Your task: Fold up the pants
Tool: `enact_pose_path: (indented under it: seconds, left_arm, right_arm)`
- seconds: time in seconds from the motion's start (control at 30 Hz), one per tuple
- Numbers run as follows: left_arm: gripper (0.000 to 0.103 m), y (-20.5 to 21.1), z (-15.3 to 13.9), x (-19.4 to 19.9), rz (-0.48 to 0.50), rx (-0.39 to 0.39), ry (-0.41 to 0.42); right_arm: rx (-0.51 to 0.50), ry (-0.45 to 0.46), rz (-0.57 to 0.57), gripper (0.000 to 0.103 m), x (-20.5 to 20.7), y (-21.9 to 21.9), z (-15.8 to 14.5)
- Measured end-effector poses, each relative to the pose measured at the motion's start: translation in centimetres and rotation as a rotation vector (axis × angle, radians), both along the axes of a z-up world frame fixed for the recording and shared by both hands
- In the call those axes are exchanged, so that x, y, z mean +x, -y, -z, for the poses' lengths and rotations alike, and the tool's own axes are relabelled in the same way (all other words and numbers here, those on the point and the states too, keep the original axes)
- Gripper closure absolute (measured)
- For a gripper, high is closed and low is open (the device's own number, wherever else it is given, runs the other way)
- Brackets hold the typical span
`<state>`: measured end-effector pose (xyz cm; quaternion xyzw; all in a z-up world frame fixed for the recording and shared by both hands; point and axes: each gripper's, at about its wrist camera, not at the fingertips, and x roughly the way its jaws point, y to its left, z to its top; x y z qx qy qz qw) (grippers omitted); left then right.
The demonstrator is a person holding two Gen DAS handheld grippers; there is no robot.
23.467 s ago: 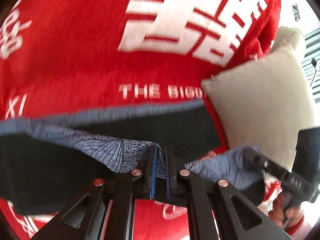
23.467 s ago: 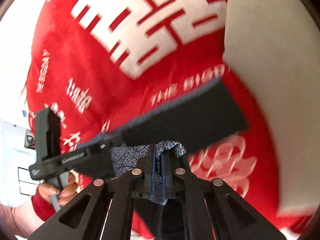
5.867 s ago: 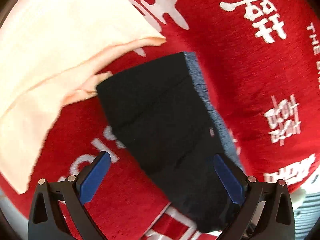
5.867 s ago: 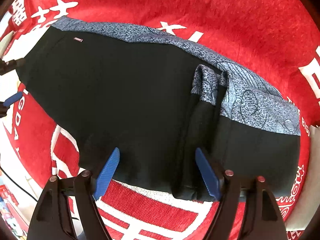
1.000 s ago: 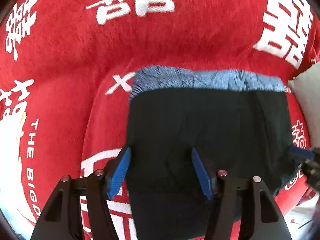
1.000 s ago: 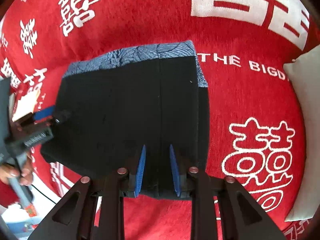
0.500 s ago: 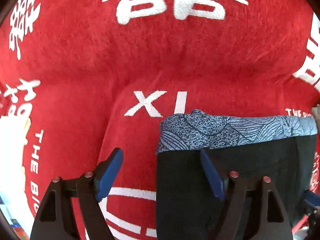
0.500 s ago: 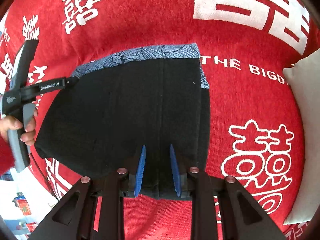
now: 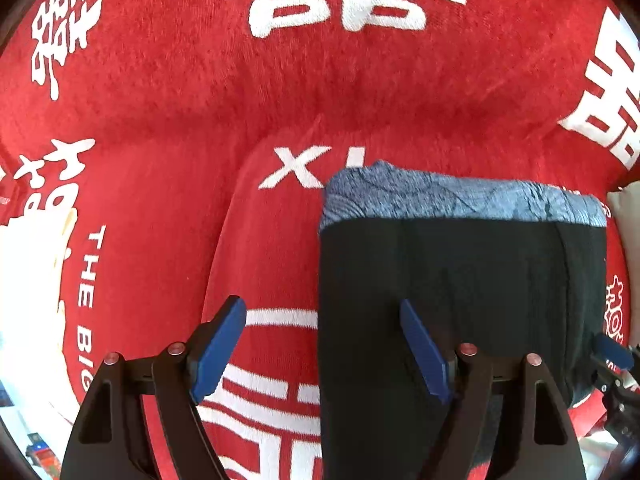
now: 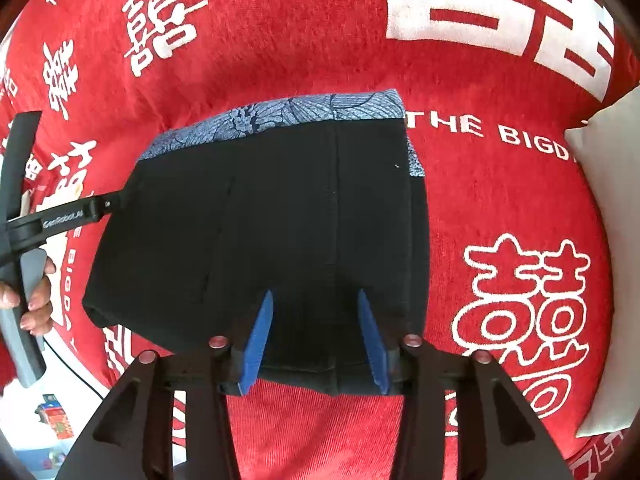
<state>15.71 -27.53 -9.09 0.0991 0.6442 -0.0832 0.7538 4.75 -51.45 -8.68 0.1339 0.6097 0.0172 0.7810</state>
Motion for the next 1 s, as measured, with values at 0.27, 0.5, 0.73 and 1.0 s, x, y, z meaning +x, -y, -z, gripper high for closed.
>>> enact_pose_path:
  seconds: [0.27, 0.5, 0.73, 1.0]
  left_arm:
    - [0.006, 0.6, -0.4, -1.6, 0.021, -0.004, 0.003]
    - [0.006, 0.9, -0.1, -2.0, 0.033, -0.009, -0.003]
    - [0.006, 1.3, 0.3, -2.6, 0.045, -0.007, -0.019]
    - [0.006, 1.5, 0.7, -3.7, 0.046, -0.022, -0.039]
  right_arm:
    - [-0.033, -0.011, -0.001, 0.045, 0.3, -0.9, -0.1]
    - [-0.077, -0.007, -0.019, 0.038, 0.2, -2.0, -0.2]
    - [-0.083, -0.007, -0.013, 0.023, 0.3, -2.0, -0.5]
    - [-0.132, -0.006, -0.006, 0.021, -0.3, -1.0, -1.4]
